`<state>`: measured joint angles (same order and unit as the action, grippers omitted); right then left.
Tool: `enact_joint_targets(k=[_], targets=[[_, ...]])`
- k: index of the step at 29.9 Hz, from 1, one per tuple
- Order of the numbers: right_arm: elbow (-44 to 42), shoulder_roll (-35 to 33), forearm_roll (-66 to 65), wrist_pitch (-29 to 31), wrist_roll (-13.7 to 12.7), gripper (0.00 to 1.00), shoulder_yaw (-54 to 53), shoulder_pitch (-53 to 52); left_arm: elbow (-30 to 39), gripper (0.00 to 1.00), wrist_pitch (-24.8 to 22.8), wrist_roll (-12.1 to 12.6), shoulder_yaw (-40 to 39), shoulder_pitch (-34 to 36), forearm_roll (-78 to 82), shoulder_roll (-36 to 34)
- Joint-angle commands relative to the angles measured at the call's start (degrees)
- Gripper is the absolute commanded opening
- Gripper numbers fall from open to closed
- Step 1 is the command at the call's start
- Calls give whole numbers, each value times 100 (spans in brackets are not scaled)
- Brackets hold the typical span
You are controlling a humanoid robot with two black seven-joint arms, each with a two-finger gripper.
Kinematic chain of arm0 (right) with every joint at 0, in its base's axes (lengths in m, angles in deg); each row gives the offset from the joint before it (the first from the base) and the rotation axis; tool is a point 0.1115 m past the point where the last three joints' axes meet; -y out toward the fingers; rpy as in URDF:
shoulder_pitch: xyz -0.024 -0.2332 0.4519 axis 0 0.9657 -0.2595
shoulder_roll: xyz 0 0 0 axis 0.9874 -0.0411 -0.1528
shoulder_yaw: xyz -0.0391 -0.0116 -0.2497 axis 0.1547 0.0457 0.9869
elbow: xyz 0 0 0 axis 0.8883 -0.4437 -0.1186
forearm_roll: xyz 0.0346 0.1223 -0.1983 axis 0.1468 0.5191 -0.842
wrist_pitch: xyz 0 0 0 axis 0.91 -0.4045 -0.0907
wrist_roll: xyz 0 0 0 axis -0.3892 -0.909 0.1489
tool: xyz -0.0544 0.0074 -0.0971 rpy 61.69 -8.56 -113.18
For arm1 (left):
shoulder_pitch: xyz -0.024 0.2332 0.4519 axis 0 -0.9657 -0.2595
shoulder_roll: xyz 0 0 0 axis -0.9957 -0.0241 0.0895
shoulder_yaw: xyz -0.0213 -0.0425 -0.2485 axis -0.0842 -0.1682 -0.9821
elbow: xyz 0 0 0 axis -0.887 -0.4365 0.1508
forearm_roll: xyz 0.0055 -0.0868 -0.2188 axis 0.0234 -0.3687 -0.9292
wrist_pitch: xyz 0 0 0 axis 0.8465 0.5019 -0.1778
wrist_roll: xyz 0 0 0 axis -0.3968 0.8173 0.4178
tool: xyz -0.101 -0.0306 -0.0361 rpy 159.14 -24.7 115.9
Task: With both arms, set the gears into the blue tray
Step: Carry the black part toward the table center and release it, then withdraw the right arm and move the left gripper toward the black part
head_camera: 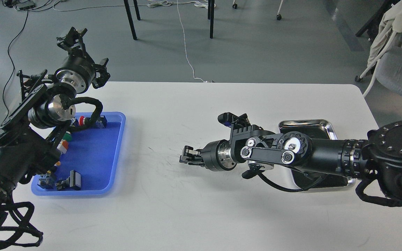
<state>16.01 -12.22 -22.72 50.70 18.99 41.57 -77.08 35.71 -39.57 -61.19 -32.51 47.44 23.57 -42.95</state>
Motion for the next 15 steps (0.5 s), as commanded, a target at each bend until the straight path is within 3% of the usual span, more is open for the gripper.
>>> enact_joint_targets(k=[1,4,7,11,15], targets=[[7,-1,17,-41,19,55,2,3,-9,98,6,0,0,-2,0,1],[-10,-1,26,-199,45,59,-24,3,-18,98,6,9,9,-11,9,1],[-89,-1,35,-279,54,72,-225,3,-35,98,24,9,9,-20,18,9],[-536,-1,70,-270,54,87,-1085,12,-35,98,33,18,201,15,18,10],[-985,-1,70,-226,54,93,-2182,161,-27,98,41,27,395,68,18,-17]])
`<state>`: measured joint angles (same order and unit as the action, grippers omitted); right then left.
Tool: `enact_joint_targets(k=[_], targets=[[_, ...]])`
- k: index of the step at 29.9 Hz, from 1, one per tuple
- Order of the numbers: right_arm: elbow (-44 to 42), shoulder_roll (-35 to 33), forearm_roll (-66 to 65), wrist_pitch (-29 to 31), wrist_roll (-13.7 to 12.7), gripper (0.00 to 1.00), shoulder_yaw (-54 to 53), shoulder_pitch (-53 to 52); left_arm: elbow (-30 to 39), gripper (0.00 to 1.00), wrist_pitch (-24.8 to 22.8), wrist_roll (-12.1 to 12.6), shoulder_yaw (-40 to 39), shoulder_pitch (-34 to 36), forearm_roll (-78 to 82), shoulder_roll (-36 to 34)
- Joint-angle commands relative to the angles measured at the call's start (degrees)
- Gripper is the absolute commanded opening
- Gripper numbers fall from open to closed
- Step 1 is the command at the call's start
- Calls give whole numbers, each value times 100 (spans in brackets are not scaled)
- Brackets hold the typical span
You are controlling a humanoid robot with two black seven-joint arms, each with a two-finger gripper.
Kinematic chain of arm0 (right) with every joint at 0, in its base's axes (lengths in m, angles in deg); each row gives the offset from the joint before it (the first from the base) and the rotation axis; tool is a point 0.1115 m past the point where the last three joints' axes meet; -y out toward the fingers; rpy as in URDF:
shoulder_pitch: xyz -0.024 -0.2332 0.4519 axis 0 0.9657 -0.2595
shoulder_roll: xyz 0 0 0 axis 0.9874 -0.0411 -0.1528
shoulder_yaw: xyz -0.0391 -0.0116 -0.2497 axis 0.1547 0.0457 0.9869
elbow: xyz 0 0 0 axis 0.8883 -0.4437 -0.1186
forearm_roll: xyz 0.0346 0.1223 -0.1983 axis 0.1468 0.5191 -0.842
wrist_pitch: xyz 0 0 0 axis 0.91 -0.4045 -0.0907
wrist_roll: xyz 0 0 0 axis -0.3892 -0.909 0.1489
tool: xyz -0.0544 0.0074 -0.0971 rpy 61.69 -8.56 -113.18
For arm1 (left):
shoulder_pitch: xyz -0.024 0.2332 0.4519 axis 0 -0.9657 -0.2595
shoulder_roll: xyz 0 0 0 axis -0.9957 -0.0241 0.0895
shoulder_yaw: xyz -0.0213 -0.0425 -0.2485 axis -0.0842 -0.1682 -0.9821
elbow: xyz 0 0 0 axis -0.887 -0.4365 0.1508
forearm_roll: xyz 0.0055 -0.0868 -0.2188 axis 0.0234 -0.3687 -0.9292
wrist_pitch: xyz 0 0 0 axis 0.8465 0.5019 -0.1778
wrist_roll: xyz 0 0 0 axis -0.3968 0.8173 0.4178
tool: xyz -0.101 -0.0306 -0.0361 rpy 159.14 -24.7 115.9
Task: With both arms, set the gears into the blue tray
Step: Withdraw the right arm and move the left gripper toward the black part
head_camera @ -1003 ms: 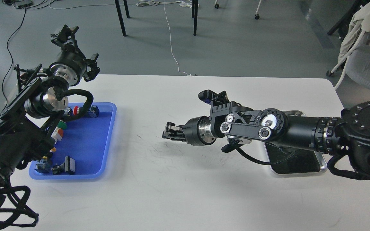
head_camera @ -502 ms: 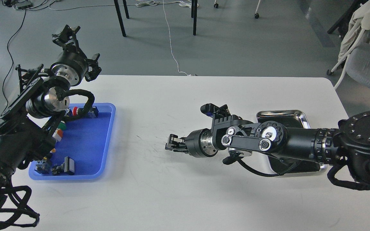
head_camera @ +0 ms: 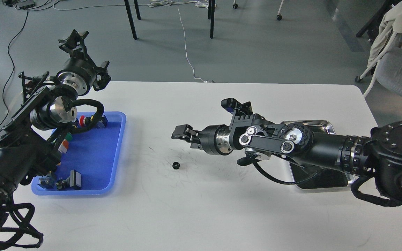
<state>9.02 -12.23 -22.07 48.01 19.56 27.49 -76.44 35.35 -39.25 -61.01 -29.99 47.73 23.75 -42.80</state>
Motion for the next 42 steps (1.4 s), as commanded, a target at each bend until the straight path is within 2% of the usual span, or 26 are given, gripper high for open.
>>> enact_joint_targets(k=[1,4,7,9,13,15,18,21,24,27,34,42], targets=[[-356,-1,14,60,-3,94,-1135,159,27,98,19,25,196,57,0,-58],[-358,-1,22,69,-3,94,-2400,466,97,98,63,52,398,57,104,-269],[-331,-1,49,69,32,94,-4007,686,570,98,63,69,793,-4,385,-699],[-339,-27,49,60,41,96,-5220,957,1009,98,45,87,1179,-75,553,-1190],[62,-658,267,392,-11,96,-7199,1914,2229,98,63,104,2085,-224,641,-2332],[494,-1071,959,630,-20,97,-7720,2634,3055,98,63,148,2323,-242,877,-2921],[785,-1564,2093,710,-11,97,-7853,3339,3988,98,45,262,2718,-260,1570,-3651],[970,-1820,3018,955,41,97,-7889,4060,4753,98,63,333,3306,-294,2624,-4031],[979,-1864,3221,1447,103,96,-8063,4509,5019,98,80,342,3694,-312,3898,-3857],[979,-1864,3239,1650,120,97,-8328,4764,4940,98,80,403,3782,-330,5172,-3155],[917,-1847,3222,2086,120,97,-8118,4914,3948,98,80,456,4195,-734,8284,-1976],[900,-1803,3222,2072,138,97,-8117,4914,3095,98,159,447,4266,-1173,10167,-1281]])
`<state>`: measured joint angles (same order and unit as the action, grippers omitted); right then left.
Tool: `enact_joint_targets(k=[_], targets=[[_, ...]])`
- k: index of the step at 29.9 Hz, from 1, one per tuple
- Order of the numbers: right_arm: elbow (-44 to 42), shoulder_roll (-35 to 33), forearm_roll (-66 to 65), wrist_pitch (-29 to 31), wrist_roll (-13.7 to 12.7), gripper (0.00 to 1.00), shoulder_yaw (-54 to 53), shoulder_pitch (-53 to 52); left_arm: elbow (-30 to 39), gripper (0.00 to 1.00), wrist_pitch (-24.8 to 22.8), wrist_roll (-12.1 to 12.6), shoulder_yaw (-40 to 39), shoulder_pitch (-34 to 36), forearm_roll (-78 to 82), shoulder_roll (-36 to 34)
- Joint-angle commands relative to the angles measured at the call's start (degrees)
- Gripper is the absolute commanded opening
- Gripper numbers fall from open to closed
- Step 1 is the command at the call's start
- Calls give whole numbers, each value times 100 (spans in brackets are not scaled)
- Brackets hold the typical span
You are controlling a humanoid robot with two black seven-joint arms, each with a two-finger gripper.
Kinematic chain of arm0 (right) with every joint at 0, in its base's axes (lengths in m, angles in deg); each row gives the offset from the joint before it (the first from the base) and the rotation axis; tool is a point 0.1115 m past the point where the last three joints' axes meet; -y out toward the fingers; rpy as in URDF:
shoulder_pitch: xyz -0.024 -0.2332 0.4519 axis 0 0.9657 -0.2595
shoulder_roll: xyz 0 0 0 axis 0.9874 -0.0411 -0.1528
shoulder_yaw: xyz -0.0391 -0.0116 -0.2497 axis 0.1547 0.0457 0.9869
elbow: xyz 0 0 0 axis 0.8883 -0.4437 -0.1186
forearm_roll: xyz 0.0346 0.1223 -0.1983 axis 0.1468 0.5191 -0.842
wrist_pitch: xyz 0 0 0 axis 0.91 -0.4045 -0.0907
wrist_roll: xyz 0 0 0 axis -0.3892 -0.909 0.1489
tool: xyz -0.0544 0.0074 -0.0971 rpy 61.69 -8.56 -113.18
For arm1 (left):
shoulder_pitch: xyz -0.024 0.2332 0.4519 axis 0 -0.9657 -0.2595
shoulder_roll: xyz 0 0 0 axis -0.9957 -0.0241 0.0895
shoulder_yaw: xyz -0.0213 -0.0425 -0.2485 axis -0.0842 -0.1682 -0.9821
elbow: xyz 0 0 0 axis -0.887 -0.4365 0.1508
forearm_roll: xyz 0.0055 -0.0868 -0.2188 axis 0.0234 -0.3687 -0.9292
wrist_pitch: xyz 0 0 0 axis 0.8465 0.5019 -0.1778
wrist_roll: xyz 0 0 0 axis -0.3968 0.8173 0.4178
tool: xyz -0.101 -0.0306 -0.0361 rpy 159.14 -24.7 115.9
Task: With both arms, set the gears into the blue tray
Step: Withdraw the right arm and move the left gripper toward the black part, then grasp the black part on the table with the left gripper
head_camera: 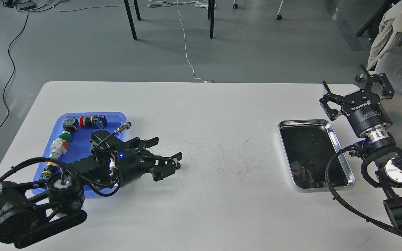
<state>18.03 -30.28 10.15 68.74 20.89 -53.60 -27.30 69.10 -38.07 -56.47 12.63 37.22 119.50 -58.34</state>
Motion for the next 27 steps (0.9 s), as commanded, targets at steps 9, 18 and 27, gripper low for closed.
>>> enact_joint_targets(k=[9,18,27], targets=[[-169,38,-1,-27,5,97,0,-35,-921,96,50,3,-5,-263,1017,731],[-213,65,-1,-53,31,97,0,-35,-1449,87,217,3,4,-272,1017,1039],[-222,65,-1,-53,31,97,0,-35,-1519,29,217,64,13,-281,1017,1030]])
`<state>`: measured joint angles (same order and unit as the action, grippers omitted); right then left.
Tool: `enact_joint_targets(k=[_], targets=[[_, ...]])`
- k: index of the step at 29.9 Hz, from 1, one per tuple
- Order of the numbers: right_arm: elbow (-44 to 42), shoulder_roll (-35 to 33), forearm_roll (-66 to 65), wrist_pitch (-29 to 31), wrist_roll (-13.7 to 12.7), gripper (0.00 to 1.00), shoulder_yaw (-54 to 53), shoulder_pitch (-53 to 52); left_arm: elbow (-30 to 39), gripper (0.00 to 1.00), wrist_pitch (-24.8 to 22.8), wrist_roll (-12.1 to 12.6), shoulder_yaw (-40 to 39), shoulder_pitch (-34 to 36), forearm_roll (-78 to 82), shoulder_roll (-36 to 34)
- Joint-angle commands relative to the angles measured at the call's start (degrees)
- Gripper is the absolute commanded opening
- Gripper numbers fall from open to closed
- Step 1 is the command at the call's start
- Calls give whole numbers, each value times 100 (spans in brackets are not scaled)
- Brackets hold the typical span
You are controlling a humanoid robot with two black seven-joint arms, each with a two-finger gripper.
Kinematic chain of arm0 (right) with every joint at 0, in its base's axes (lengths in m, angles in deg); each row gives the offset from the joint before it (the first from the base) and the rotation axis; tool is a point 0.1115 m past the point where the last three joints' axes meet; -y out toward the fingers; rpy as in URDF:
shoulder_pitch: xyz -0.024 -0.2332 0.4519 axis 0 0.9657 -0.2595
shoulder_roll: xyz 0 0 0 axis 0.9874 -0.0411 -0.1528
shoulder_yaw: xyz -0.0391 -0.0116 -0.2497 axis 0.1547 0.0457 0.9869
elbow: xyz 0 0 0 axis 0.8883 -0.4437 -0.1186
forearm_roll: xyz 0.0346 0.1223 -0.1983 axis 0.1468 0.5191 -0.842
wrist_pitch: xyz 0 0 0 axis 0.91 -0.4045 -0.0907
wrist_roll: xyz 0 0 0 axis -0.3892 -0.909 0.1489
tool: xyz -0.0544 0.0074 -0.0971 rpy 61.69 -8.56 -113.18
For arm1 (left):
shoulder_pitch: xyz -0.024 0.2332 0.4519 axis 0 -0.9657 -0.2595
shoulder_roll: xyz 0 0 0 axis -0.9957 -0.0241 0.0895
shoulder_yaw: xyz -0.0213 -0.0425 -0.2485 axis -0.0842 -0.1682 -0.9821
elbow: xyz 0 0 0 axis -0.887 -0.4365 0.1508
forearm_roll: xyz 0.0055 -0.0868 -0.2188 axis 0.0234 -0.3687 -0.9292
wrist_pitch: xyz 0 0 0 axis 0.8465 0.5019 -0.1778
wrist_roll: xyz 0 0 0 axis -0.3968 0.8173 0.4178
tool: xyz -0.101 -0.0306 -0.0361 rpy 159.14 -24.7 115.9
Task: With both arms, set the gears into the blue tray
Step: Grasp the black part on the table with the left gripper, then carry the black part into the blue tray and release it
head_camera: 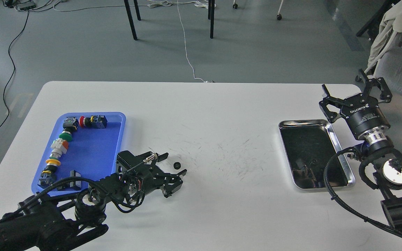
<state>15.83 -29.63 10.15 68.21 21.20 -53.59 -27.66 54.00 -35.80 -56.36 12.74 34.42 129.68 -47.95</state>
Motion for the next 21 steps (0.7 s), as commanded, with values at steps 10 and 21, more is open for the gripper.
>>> enact_joint_targets(k=[10,21], targets=[[-54,8,0,0,9,97,0,-34,96,3,34,18,-33,-80,-1,-123],[-46,96,0,-70,9,97,9,-43,1450,4,376,-69,-446,-10,-414,-2407]])
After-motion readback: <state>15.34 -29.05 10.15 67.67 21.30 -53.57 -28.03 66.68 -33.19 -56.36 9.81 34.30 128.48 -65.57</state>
